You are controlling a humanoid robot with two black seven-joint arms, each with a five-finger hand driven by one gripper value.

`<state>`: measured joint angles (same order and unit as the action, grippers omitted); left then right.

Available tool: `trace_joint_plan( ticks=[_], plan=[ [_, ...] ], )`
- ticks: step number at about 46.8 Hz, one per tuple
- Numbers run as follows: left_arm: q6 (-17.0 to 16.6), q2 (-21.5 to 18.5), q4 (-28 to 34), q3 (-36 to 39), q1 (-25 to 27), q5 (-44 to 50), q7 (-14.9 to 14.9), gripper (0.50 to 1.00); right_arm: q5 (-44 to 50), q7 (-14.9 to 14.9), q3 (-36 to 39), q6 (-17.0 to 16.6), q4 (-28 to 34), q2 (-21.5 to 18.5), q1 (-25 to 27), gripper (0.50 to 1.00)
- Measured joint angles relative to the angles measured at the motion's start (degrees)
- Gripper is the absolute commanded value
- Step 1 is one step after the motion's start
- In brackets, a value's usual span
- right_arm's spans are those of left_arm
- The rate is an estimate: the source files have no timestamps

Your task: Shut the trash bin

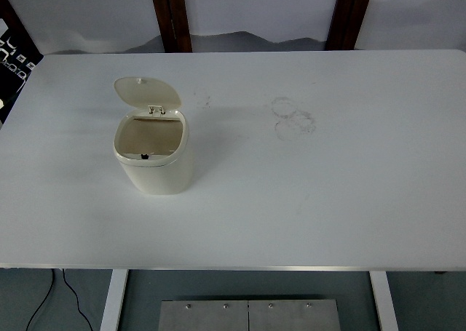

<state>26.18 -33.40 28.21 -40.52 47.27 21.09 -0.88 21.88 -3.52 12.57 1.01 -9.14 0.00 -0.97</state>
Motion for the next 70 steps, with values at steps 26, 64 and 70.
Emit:
trace_joint_plan(
  ticks=[26,64,70],
  plan=[
    [0.0,0.0,0.0,0.0,-0.5,0.0,0.0,1.0,0.0,0.0,0.0,0.0,0.0,0.0,0.0,0.995],
    [-0.1,0.1,0.0,0.1,-1.1,-0.1,0.1,1.0,0.0,0.0,0.0,0.0,0.0,0.0,0.0,0.995],
    [-0.1,0.1,0.0,0.1,-1.1,-0.1,0.1,1.0,0.0,0.0,0.1,0.0,0.0,0.0,0.0,0.995]
  ],
)
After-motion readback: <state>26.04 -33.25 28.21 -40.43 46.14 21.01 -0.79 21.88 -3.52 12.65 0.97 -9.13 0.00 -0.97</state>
